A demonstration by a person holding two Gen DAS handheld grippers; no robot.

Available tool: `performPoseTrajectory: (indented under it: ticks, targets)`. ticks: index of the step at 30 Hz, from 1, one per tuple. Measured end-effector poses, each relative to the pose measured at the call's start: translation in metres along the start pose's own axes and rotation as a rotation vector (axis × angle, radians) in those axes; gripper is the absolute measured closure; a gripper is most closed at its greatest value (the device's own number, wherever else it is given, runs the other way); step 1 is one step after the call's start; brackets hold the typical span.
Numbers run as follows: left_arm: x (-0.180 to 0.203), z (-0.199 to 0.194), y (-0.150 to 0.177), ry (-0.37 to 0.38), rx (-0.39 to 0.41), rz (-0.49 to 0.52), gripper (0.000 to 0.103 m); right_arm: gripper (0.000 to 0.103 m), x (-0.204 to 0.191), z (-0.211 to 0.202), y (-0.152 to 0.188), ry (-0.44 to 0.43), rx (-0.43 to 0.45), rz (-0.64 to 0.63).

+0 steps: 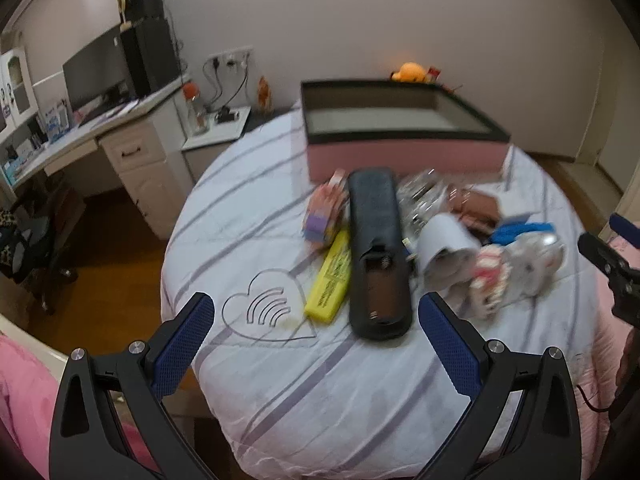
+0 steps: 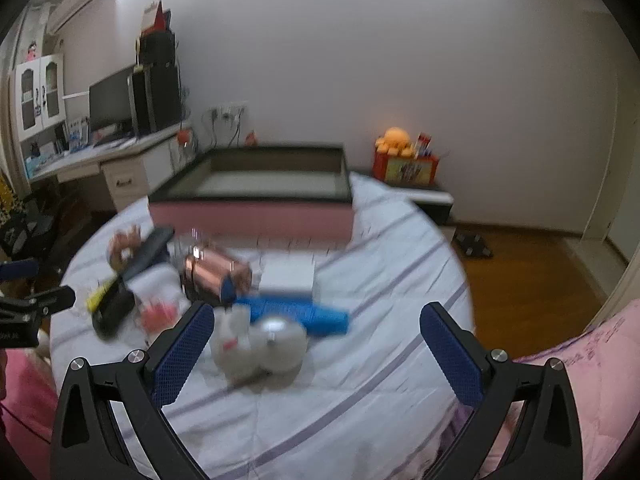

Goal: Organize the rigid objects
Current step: 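Lower the right gripper onto the white rabbit lamp while the left gripper approaches the black remote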

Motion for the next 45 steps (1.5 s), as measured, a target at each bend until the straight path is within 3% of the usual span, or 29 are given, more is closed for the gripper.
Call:
performPoseTrajectory:
  ticks: [6,9,15,24,25,30,33,39,43,45]
  targets:
    - [-0.013,0.01,0.007,-0.014,-0.028,0.002,0.0,0.0,-0.012,0.023,0.021,-0.045,-0.077,-0.006]
    - [-0.018,0.014,0.009,0.017,-0.044,-0.021,0.0,0.0,-0.016,0.034,0.026,-0.063,-0.1,-0.005]
    - [0.001,0.024,0.008,0.038,-0.062,0.029,0.0,0.0,-0.024,0.048,0.024,-0.112,-0.106,-0.007]
    - [0.012,0.029,0.005,0.035,-0.064,0.05,0.0,0.001,-0.032,0.055,0.028,-0.102,-0.131,-0.062]
    - [0.013,0.03,0.004,0.032,-0.061,0.044,0.0,0.002,-0.03,0.058,0.028,-0.094,-0.128,-0.06]
    - [0.011,0.035,-0.003,0.01,-0.064,0.004,0.0,0.031,-0.017,0.066,0.029,-0.137,-0.142,-0.033]
    - [0.014,0.041,-0.007,0.005,-0.062,0.011,0.0,0.031,-0.014,0.066,0.031,-0.151,-0.147,-0.03]
    - [0.024,0.062,0.002,-0.025,-0.139,0.051,0.0,0.031,-0.017,0.067,0.035,-0.143,-0.131,-0.052]
    - [0.018,0.068,0.01,0.035,-0.137,-0.027,0.0,0.031,-0.017,0.068,0.035,-0.144,-0.129,-0.06]
    - [0.018,0.066,0.014,0.045,-0.109,-0.014,0.0,0.03,-0.018,0.068,0.034,-0.147,-0.131,-0.068]
Point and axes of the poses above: each gripper's, at about its wrist camera, not at the fingertips, and z roughly the way its jaws point, x to its right, y to its underside, the point moved 6 cm from there along z, roughly the way its jaws point, and after that the axes turned 3 degrees about -x, right-handed, at the moved point
